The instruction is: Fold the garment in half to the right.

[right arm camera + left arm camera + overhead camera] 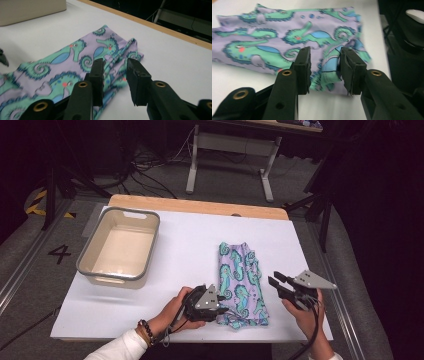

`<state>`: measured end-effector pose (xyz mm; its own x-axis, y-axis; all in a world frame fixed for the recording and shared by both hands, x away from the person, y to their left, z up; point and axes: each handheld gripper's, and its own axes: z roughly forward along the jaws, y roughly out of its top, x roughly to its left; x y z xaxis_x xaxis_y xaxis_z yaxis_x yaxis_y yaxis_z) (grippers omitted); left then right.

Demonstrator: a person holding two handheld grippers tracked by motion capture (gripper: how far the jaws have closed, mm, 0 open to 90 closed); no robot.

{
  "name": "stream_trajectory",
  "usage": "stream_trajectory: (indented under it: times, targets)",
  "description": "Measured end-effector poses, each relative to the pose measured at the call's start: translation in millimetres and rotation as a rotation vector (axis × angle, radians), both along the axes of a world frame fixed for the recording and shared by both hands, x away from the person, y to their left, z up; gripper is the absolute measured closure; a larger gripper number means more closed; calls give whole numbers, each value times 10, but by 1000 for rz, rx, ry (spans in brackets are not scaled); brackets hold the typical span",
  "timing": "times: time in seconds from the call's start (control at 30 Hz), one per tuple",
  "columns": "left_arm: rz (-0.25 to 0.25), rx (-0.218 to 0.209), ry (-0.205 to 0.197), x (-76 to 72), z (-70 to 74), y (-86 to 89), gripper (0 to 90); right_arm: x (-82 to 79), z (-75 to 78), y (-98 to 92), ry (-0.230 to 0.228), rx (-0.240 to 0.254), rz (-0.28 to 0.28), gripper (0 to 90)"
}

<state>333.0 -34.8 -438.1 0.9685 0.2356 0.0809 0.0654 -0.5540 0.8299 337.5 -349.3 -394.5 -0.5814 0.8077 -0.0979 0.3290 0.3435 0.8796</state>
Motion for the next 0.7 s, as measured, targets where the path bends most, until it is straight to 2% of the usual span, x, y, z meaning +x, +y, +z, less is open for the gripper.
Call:
stream_trajectory:
  times: [0.07,0.17,0.23,0.33,0.43,0.5,0.53,0.6,0.7]
  targets:
    - [16,-2,7,36,-19,-37,606,193,-17,81,27,-9,20,710]
    - [9,15,12,71,-52,-70,601,525,-90,218,55,-74,37,755]
    - [11,15,1,71,-36,-56,602,690,-149,277,80,-57,51,760]
    - [6,22,12,71,-44,-42,613,836,-188,372,94,-52,61,766]
    - [-28,60,24,59,-104,-61,619,926,-200,487,95,-89,65,754]
    - [-39,80,35,41,-143,-78,613,959,-211,535,103,-84,77,758]
    - [-45,88,35,27,-178,-99,612,976,-233,560,114,-97,78,764]
    - [-48,116,34,9,-214,-127,619,1033,-329,625,141,-154,73,798]
    - [-48,119,39,2,-246,-144,619,1085,-421,651,156,-206,66,852]
